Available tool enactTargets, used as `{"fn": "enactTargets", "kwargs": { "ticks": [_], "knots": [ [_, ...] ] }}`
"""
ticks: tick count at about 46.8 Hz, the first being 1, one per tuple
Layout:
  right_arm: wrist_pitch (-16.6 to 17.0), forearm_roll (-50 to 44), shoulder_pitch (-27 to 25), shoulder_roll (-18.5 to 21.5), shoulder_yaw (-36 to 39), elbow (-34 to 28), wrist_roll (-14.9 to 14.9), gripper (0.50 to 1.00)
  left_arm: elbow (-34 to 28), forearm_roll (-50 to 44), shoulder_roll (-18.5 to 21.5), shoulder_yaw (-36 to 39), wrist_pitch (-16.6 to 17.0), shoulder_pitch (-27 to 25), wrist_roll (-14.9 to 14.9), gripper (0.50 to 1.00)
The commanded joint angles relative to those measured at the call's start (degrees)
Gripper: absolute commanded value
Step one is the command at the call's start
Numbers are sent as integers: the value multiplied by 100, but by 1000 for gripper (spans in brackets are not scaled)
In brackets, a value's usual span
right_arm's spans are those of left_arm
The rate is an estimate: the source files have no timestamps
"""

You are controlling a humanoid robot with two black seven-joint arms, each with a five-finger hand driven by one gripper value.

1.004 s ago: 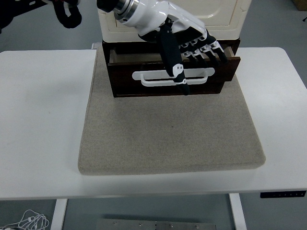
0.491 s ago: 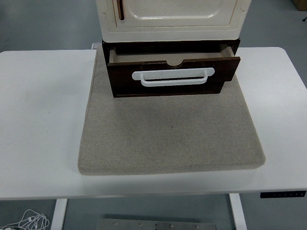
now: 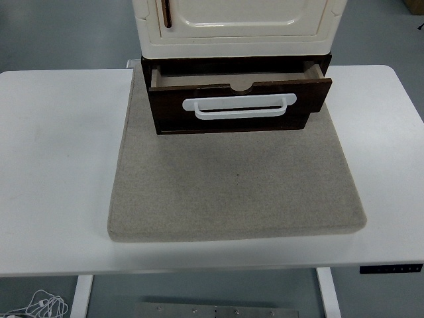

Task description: Open the drawer under the combination cabinet

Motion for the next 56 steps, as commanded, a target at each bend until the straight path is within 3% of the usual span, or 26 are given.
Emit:
{"fn": "enactTargets", "kwargs": {
  "ticks": [1,8,12,19,32,56],
  "knots": [
    [-7,0,1,0,3,2,-1,926,639,-21,-4,-10,8,3,-3,1000],
    [-7,0,1,0,3,2,-1,926,1686,-126,-83,-1,8,47,111,1000],
    [-8,0,1,0,3,2,-1,926,1976,-433,-127,7,-1,389,208,1000],
    [1,0,1,0,3,-6,-1,926,2038,-785,-154,-1,8,1074,384,1000],
    [19,9,1,0,-14,2,-1,926,2056,-1936,-470,-1,-1,2270,375,1000],
    [10,9,-8,0,-14,2,-1,926,2170,-2570,-1305,-98,-1,3088,261,1000]
  ]
}}
